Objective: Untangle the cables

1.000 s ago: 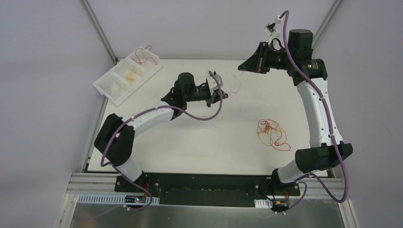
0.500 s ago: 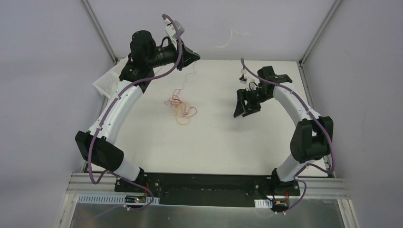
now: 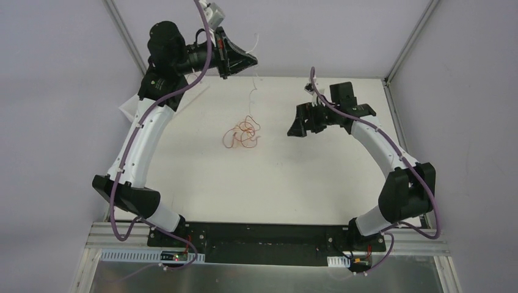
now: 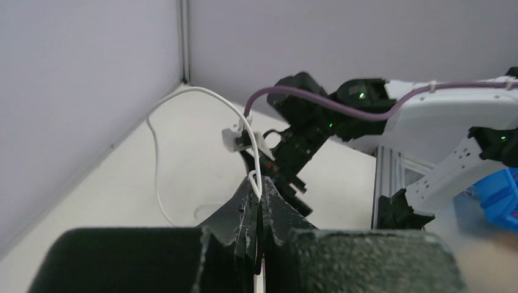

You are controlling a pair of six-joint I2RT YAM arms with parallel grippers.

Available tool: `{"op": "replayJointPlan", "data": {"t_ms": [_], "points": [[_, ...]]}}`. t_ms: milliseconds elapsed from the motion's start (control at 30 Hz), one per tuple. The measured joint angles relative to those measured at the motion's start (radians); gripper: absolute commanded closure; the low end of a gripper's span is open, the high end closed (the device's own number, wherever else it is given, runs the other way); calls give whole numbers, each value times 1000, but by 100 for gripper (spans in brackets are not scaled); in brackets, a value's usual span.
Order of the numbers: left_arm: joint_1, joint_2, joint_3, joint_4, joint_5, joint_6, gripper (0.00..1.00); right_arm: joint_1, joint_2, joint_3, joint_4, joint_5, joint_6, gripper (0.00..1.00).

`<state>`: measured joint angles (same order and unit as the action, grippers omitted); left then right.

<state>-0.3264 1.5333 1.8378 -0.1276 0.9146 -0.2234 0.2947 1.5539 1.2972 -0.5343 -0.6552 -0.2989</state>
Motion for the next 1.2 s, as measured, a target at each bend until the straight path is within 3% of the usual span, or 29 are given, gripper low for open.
{"op": "replayJointPlan", "data": {"t_ms": [133,267,300,433,500,567,733,967,1200], "points": [[-6,-27,54,65,10,-81,100,26,-61,-45,159,-13,64,1],[-6,-65,-60,54,-26,-104,100,89,-65,-82,276,-47,95,4],[-6,-57,-82,46,-37,-111,100,108,-57,-92,302,-64,105,10],[0,10,-108,6,-82,-137,100,193,21,-119,359,-93,80,60],[5,32,-108,-12,-100,-137,100,226,84,-122,343,-85,40,74],[19,34,-109,-43,-113,-132,100,243,161,-122,296,-71,-5,81],[85,-6,-119,-74,-137,-91,100,195,266,-123,98,12,-84,82],[278,-38,-57,-159,-167,-16,100,172,265,-90,-88,106,-153,95],[441,-31,85,-352,-251,205,100,129,269,-42,-197,128,-168,96]]}}
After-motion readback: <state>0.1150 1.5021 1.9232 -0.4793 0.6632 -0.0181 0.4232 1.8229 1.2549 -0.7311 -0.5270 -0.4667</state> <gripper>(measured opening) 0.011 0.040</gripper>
